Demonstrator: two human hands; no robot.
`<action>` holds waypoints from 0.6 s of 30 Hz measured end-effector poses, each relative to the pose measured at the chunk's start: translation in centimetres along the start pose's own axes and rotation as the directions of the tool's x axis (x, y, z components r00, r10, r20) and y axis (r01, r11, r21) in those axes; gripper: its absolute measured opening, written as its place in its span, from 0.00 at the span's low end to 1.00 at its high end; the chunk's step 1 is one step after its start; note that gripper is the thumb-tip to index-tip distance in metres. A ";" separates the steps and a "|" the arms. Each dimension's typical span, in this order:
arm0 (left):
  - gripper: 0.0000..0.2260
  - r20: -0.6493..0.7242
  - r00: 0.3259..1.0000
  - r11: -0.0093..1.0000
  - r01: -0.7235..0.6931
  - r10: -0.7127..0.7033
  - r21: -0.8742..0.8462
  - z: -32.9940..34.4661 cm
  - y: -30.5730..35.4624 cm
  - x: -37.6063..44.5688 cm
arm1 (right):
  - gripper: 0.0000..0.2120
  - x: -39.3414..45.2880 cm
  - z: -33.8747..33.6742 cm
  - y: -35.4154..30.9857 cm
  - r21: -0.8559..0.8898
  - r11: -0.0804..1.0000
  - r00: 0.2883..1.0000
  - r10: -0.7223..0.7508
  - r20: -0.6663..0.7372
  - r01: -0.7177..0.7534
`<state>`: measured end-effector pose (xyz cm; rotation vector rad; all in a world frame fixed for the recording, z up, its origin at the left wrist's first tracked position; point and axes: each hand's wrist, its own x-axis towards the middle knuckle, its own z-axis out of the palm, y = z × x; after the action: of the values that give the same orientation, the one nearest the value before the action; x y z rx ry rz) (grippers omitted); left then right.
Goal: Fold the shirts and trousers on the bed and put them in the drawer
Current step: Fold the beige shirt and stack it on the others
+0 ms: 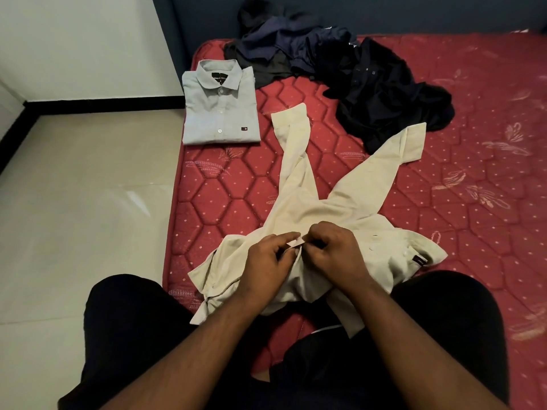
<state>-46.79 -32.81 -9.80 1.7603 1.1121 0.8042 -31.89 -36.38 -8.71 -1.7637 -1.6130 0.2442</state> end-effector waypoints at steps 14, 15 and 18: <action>0.19 0.340 0.916 0.891 -0.325 0.213 0.317 -6.7 -4.4 3.0 | 0.09 0.3 -5.8 5.8 -0.018 0.997 0.914 0.076 0.398 -0.075; 0.19 0.363 0.914 0.898 -0.304 0.180 0.319 -6.9 -4.2 3.3 | 0.10 0.0 -5.8 5.9 0.000 0.997 0.916 0.070 0.394 -0.077; 0.20 0.396 0.914 0.921 -0.223 0.083 0.320 -6.5 -1.9 4.0 | 0.18 -1.0 -5.1 5.7 -0.031 0.997 0.917 0.071 0.393 -0.064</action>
<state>-51.46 -26.56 -8.68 2.2210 0.9030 0.3342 -24.66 -38.97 -8.82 -1.8711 -1.8340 0.6568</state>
